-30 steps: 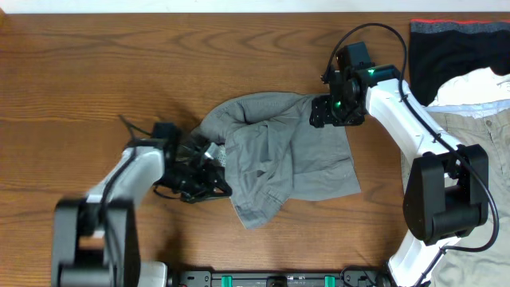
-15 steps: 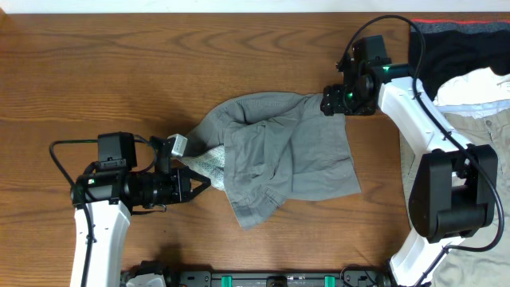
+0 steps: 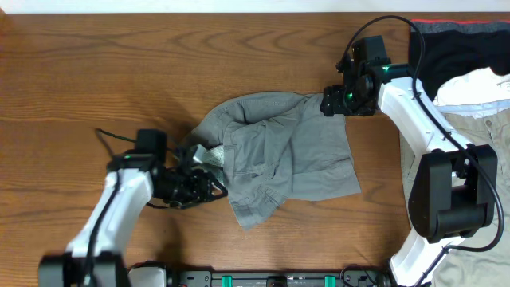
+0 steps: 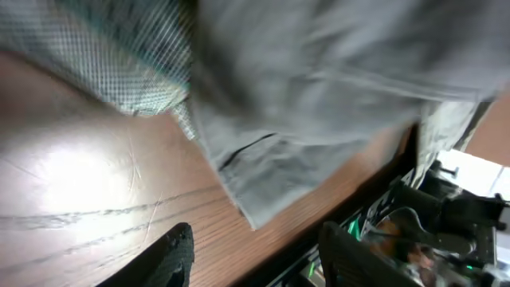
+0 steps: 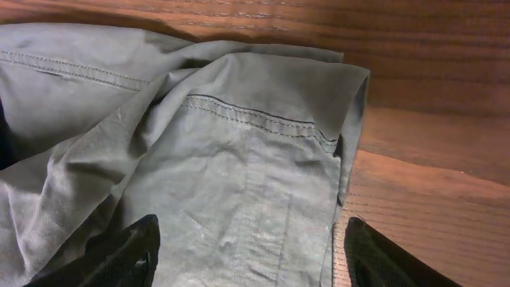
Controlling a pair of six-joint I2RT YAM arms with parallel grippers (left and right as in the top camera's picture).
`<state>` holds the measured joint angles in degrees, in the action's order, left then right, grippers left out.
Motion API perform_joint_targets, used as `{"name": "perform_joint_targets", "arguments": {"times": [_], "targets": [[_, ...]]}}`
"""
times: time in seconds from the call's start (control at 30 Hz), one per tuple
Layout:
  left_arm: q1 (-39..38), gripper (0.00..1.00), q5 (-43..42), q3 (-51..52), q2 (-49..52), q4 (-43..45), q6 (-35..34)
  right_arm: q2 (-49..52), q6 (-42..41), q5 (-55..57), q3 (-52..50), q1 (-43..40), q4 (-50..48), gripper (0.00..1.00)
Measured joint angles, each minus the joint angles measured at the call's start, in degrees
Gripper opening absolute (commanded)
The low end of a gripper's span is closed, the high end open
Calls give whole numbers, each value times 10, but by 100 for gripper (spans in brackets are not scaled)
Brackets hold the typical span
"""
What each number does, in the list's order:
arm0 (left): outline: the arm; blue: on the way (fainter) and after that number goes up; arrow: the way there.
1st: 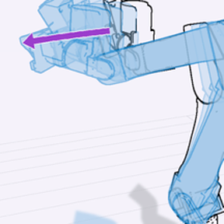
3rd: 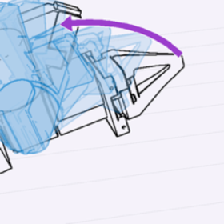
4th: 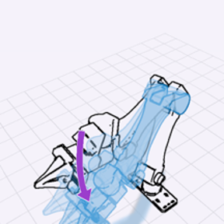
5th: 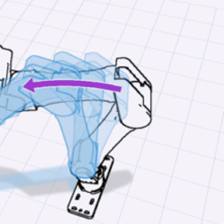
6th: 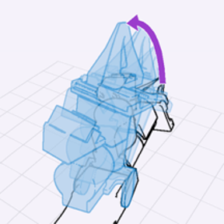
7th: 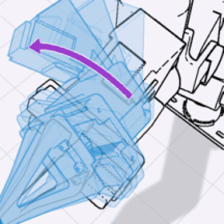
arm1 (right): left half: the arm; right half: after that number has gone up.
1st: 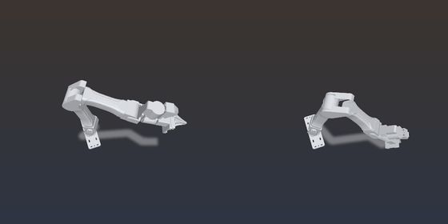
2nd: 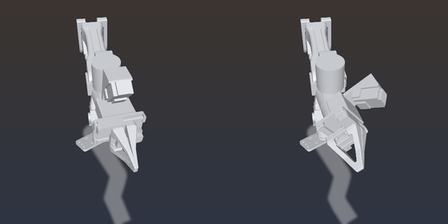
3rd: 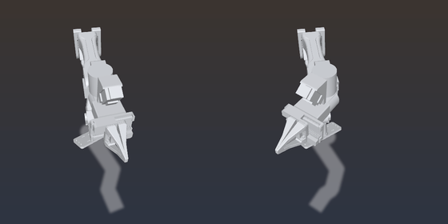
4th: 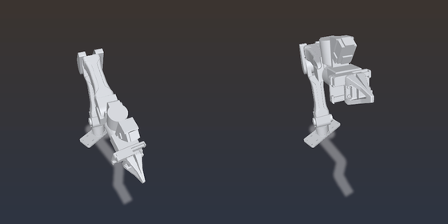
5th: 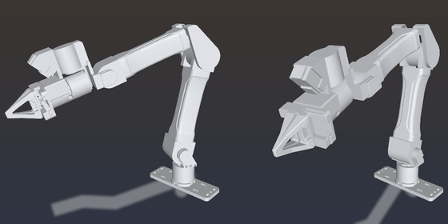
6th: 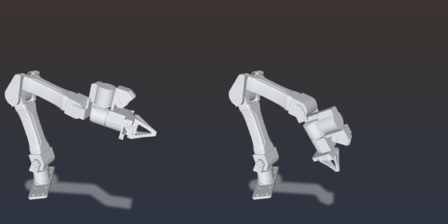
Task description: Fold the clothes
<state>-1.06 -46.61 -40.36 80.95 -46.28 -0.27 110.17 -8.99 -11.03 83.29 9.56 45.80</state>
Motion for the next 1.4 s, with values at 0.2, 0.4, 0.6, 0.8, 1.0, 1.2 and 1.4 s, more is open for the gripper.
{"name": "perform_joint_targets", "arguments": {"times": [0.2, 0.4, 0.6, 0.8, 1.0, 1.2, 1.4], "targets": [[-13, 53, -2, 5, 97, 49, -33, 0, 0, 0, 0, 0, 8, 72], [-14, 53, -30, 5, 130, 115, -45, 0, 0, 0, 0, 0, 14, 72], [-39, 46, -41, 5, 131, 162, -67, 0, 0, 0, 0, 0, 14, 71], [-75, 20, -45, 5, 131, 164, -78, 0, 0, 0, 0, 0, 15, 71], [-81, 7, -45, 5, 131, 164, -86, 0, 0, 0, 0, 0, 15, 71], [-81, 6, -51, 5, 131, 162, -88, 0, 0, 0, 0, 0, 18, 71], [-73, 6, -75, 5, 88, 130, -87, 0, 0, 2, 0, 0, 17, 73]]}}
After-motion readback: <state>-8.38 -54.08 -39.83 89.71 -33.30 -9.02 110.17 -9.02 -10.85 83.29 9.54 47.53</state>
